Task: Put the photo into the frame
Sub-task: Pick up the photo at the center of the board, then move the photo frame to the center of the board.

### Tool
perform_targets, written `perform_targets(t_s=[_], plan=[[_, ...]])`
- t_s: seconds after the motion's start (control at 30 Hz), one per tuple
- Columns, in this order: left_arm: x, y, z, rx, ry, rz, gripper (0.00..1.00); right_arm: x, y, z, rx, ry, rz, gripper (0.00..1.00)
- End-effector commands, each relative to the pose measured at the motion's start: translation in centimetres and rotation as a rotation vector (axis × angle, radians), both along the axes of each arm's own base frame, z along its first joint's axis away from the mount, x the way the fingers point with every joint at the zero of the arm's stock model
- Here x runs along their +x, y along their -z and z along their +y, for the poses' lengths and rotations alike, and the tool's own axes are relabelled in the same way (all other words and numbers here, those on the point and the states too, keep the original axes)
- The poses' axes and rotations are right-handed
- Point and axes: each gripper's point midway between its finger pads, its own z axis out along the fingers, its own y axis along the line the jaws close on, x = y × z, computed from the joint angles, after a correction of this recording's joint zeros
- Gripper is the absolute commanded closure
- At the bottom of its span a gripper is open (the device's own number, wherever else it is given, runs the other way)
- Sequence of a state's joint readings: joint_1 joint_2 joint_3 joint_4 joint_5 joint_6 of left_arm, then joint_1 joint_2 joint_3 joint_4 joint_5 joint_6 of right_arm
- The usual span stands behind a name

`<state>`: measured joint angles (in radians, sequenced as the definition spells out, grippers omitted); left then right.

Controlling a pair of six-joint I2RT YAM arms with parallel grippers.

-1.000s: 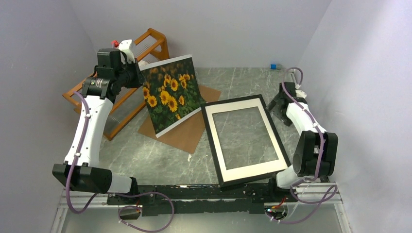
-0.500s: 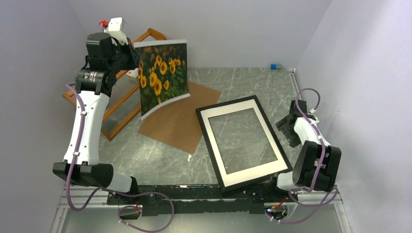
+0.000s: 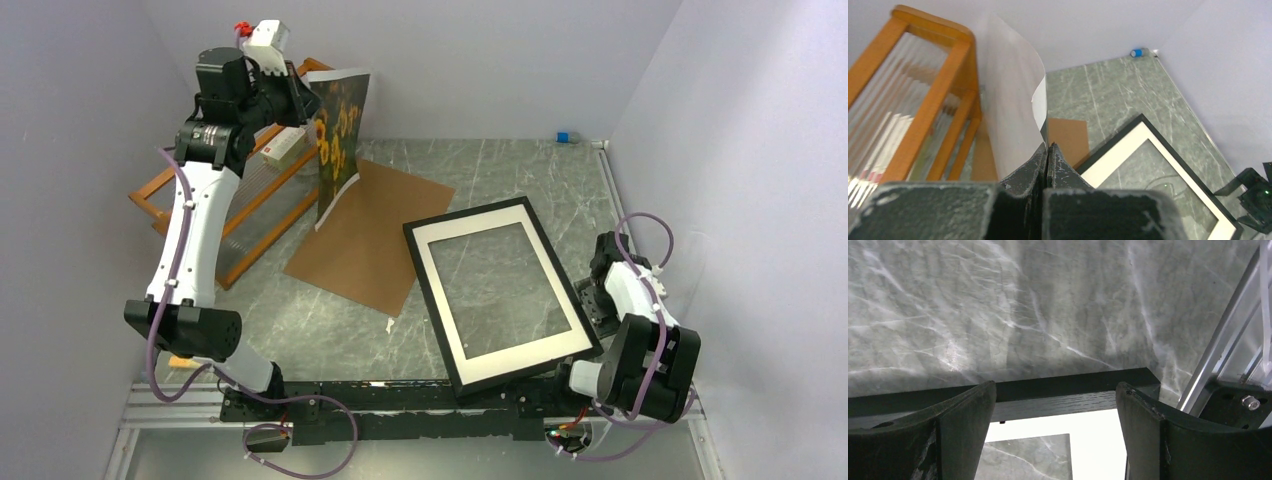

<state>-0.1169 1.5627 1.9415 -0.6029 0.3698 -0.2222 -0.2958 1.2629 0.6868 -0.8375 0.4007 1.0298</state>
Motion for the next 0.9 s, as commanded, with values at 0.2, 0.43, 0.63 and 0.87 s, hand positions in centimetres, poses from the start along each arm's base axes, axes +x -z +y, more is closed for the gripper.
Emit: perform_targets(t_s=[0.2,0.43,0.63,0.87], plan=[[-0.5,-2.9,-3.9,0.012,0.151,-0.107,0.97,-3.4,0.7,0.9,0.031,0.096,0.074,0.08],[-0.3,-2.6,-4.6,-0.016,0.175,-0.09,0.97,-2.7,1.4,2.7,0.138,0.053,0.044,0.1],[0.0,-2.7,-5.1,-0.039,0.19,-0.083,0.97,-0.6,2.2,6.8,0.354,0.015,-0.083,0.16],[0.4,-2.0,-5.1,-0.046,0.171,-0.058,0.97,1.6,1.5,11.8,0.55,-0.066,-0.174,0.19]])
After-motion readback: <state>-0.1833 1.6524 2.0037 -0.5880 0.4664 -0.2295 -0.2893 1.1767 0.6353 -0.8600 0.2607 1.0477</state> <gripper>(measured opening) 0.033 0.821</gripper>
